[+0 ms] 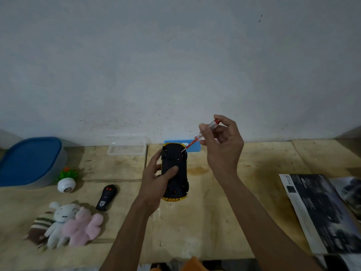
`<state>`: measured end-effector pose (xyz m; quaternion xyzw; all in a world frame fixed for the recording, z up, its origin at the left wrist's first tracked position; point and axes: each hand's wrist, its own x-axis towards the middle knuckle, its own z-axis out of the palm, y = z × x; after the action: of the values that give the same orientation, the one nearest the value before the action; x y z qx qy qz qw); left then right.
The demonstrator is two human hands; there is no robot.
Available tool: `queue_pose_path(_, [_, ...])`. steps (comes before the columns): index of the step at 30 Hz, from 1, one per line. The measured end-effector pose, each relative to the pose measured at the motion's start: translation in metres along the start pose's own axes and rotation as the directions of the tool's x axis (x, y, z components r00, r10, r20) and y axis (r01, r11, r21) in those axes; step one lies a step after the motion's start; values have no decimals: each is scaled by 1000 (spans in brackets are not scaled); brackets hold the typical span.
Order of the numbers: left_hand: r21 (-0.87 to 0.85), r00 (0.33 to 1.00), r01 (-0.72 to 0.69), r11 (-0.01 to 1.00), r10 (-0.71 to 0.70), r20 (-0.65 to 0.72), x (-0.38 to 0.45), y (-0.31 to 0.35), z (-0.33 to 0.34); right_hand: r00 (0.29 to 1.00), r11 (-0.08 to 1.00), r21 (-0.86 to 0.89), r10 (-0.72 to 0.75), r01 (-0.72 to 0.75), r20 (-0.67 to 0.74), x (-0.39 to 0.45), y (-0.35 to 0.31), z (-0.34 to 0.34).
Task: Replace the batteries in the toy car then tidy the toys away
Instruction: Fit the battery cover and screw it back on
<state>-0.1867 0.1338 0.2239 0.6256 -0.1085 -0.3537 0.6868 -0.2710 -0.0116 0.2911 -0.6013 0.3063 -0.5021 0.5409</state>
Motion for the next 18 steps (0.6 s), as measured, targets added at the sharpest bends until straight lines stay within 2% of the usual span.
queue_pose_path(4, [-30, 998, 50, 998, -49, 34, -1, -5, -3, 994, 993, 59, 101, -99, -36, -3, 0, -4])
queue_pose_path(9, [-159, 983, 172, 972, -157, 100, 0, -6, -9, 983, 982, 85, 173, -168, -62, -6, 7, -10])
queue_pose_path(18, [-103, 984, 179, 978, -176, 36, -5, -16, -3, 967, 966, 122, 240, -229, -88, -9, 11, -20])
